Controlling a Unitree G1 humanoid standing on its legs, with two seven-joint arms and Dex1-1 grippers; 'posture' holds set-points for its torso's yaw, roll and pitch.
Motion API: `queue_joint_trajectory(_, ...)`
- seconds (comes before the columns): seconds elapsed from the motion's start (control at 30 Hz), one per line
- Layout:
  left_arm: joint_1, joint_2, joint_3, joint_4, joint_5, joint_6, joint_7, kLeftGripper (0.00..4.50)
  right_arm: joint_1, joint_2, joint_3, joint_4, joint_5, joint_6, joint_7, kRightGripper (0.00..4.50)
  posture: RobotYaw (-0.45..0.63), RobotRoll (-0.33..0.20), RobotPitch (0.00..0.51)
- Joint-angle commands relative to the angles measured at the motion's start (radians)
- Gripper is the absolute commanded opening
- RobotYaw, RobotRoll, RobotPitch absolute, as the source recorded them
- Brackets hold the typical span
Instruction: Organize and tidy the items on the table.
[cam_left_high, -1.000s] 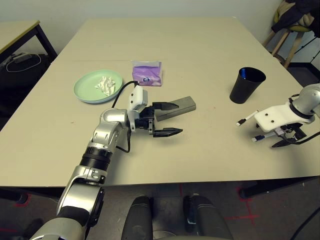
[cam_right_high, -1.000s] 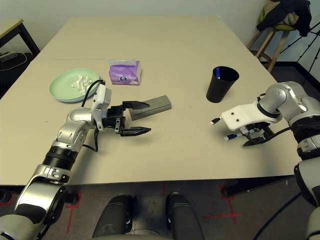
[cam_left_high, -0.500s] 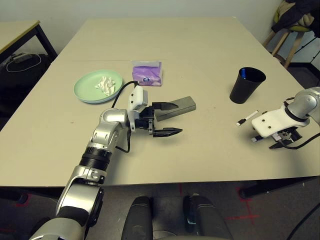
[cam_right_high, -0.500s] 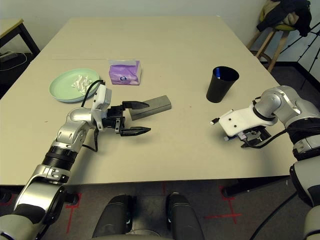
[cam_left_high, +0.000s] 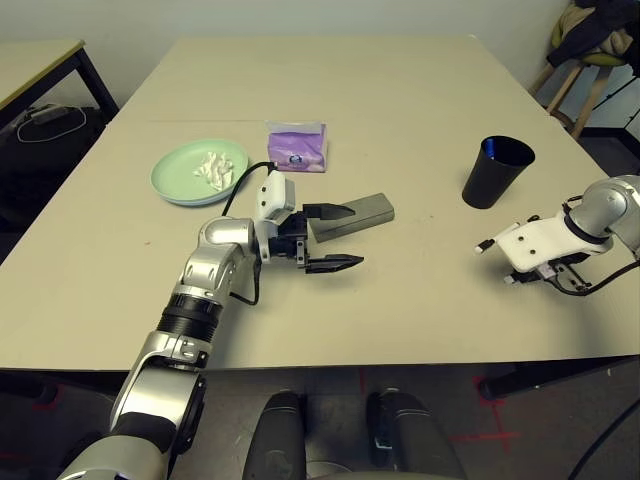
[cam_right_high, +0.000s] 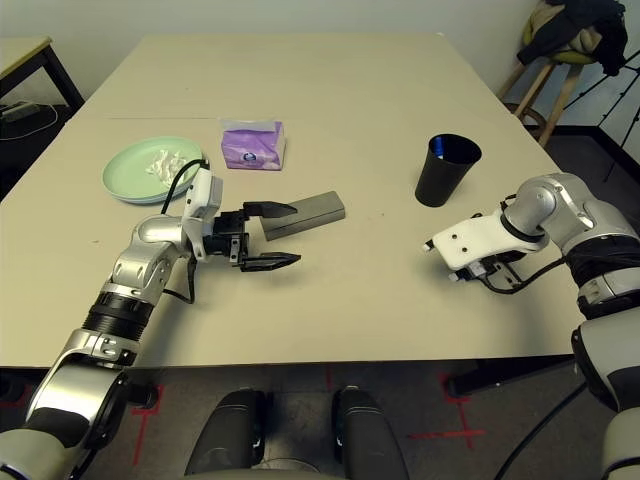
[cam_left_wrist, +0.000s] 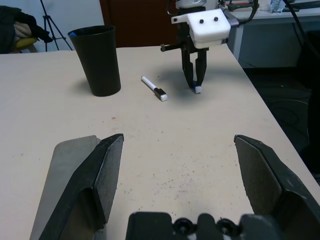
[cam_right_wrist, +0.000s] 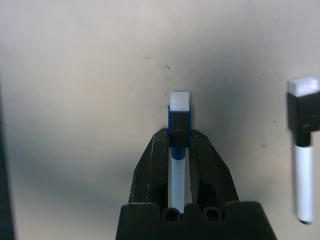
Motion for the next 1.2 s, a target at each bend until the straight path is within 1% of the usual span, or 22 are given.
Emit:
queue_joint_trajectory(0.03,0.011,0.005,-0.013,-0.022,-0.002,0.007,-0.011,4.5,0.008,-0.019,0.013,-0.069,0.158,0.121,0.023,0.4,0.15,0.0,0.082)
queue_joint_trajectory(0.07,0.012,0.006,-0.014,-0.022,-0.003,0.007,-0.012,4.5,0.01,-0.026,0.021,-0.104,0.211,0.167,0.023,0.4,0.15,0.0,0.082)
queue_joint_trajectory(0.17,0.012,0.006,-0.014,-0.022,-0.003,0.007,-0.014,4.5,0.01,-0.025,-0.009,-0.233,0.39,0.373,0.023,0.4,0.14,0.0,0.081)
queue_joint_trajectory(0.27,0.01,0.004,-0.019,-0.018,-0.002,0.005,-0.015,4.5,0.014,0.003,-0.085,-0.324,0.511,0.545,0.023,0.4,0.13,0.0,0.08)
queue_joint_trajectory(0.3,0.009,0.004,-0.02,-0.017,-0.002,0.005,-0.015,4.5,0.018,0.01,-0.104,-0.345,0.533,0.58,0.023,0.4,0.13,0.0,0.08)
queue_joint_trajectory(0.33,0.008,0.002,-0.02,-0.014,-0.001,0.003,-0.015,4.5,0.024,0.037,-0.153,-0.37,0.579,0.646,0.003,0.4,0.13,0.0,0.078)
queue_joint_trajectory(0.4,0.003,-0.001,-0.021,-0.007,0.0,-0.001,-0.014,4.5,0.034,0.102,-0.257,-0.402,0.666,0.753,-0.08,0.4,0.13,0.0,0.078)
queue_joint_trajectory(0.47,0.0,-0.003,-0.021,-0.004,0.001,-0.003,-0.013,4.5,0.046,0.185,-0.382,-0.428,0.752,0.829,-0.212,0.4,0.13,0.0,0.077)
queue_joint_trajectory(0.57,0.003,-0.003,-0.021,-0.006,0.001,-0.004,-0.012,4.5,0.079,0.284,-0.522,-0.466,0.831,0.874,-0.379,0.4,0.13,0.0,0.076)
queue_joint_trajectory(0.67,0.004,-0.001,-0.02,-0.006,0.001,-0.005,-0.011,4.5,0.102,0.374,-0.644,-0.495,0.892,0.872,-0.539,0.4,0.13,0.0,0.077)
queue_joint_trajectory(0.77,0.005,0.0,-0.019,-0.007,0.001,-0.004,-0.009,4.5,0.106,0.454,-0.74,-0.507,0.924,0.834,-0.701,0.4,0.13,0.0,0.078)
queue_joint_trajectory(0.9,0.005,-0.001,-0.019,-0.006,0.0,-0.004,-0.006,4.5,0.104,0.532,-0.814,-0.515,0.905,0.732,-0.888,0.4,0.13,0.0,0.077)
queue_joint_trajectory(0.97,0.004,-0.002,-0.018,-0.005,0.0,-0.005,-0.005,4.5,0.101,0.555,-0.83,-0.512,0.88,0.681,-0.968,0.4,0.13,0.0,0.078)
queue_joint_trajectory(1.07,0.007,-0.004,-0.018,-0.008,0.0,-0.004,0.0,4.5,0.097,0.57,-0.828,-0.496,0.788,0.582,-1.133,0.4,0.14,0.0,0.079)
queue_joint_trajectory(1.2,0.011,-0.004,-0.018,-0.009,0.0,-0.005,0.002,4.5,0.1,0.57,-0.809,-0.497,0.702,0.546,-1.277,0.4,0.14,0.0,0.077)
